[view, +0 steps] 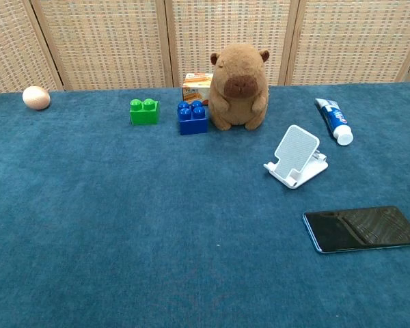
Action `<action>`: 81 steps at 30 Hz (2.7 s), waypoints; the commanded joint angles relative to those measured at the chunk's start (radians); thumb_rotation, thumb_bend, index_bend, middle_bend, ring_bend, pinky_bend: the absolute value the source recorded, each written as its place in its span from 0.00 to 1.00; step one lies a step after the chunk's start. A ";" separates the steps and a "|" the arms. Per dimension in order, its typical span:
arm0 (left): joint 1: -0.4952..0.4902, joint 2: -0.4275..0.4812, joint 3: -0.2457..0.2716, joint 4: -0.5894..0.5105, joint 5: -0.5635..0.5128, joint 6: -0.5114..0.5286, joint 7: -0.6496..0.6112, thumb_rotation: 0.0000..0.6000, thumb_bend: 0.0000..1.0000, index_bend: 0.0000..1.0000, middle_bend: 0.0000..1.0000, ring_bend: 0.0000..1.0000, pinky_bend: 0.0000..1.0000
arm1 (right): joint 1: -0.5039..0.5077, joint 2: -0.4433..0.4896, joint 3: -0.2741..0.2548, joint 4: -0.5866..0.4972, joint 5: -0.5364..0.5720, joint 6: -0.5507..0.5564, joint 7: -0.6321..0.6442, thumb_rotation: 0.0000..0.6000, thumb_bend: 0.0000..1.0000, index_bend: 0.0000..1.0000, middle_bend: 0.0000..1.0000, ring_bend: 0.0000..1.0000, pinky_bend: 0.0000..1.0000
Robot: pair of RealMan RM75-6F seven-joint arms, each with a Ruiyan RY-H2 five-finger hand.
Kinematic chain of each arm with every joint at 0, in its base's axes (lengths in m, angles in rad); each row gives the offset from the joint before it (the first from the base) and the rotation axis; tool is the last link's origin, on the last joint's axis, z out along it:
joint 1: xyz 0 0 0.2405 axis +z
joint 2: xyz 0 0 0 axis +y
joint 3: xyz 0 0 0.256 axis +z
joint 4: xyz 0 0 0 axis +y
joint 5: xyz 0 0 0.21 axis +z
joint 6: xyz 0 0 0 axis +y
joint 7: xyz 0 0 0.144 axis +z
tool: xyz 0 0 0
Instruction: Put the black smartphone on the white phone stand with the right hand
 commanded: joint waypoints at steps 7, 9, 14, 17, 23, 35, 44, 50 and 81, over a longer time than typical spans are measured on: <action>0.001 0.003 0.000 -0.001 -0.001 -0.001 -0.009 1.00 0.00 0.00 0.00 0.00 0.00 | 0.018 0.011 -0.018 -0.008 -0.020 -0.060 0.024 1.00 0.00 0.00 0.00 0.00 0.00; 0.001 0.003 0.000 -0.001 0.000 0.000 -0.007 1.00 0.00 0.00 0.00 0.00 0.00 | 0.038 0.013 -0.028 -0.012 -0.024 -0.107 0.037 1.00 0.00 0.00 0.00 0.00 0.00; -0.008 0.000 -0.002 -0.003 -0.010 -0.020 0.005 1.00 0.00 0.00 0.00 0.00 0.00 | 0.132 -0.046 -0.021 0.057 -0.041 -0.256 -0.064 1.00 0.01 0.02 0.06 0.01 0.09; -0.018 -0.001 -0.011 -0.009 -0.037 -0.043 0.014 1.00 0.00 0.00 0.00 0.00 0.00 | 0.195 -0.121 -0.005 0.122 -0.029 -0.352 -0.132 1.00 0.05 0.06 0.12 0.07 0.16; -0.032 0.000 -0.020 -0.015 -0.066 -0.072 0.024 1.00 0.00 0.00 0.00 0.00 0.00 | 0.266 -0.186 0.014 0.180 0.020 -0.466 -0.163 1.00 0.05 0.16 0.22 0.16 0.21; -0.043 -0.003 -0.024 -0.019 -0.088 -0.096 0.038 1.00 0.00 0.00 0.00 0.00 0.00 | 0.318 -0.239 0.027 0.226 0.111 -0.543 -0.206 1.00 0.07 0.19 0.24 0.18 0.24; -0.049 -0.011 -0.024 -0.021 -0.095 -0.106 0.061 1.00 0.00 0.00 0.00 0.00 0.00 | 0.350 -0.219 0.017 0.261 0.117 -0.584 -0.158 1.00 0.09 0.23 0.28 0.22 0.27; -0.050 -0.014 -0.023 -0.022 -0.096 -0.108 0.070 1.00 0.00 0.00 0.00 0.00 0.00 | 0.362 -0.212 0.012 0.270 0.118 -0.593 -0.145 1.00 0.10 0.25 0.28 0.23 0.27; -0.059 -0.023 -0.023 -0.025 -0.113 -0.124 0.095 1.00 0.00 0.00 0.00 0.00 0.00 | 0.446 -0.197 -0.022 0.294 0.233 -0.728 -0.235 1.00 0.44 0.53 0.48 0.41 0.39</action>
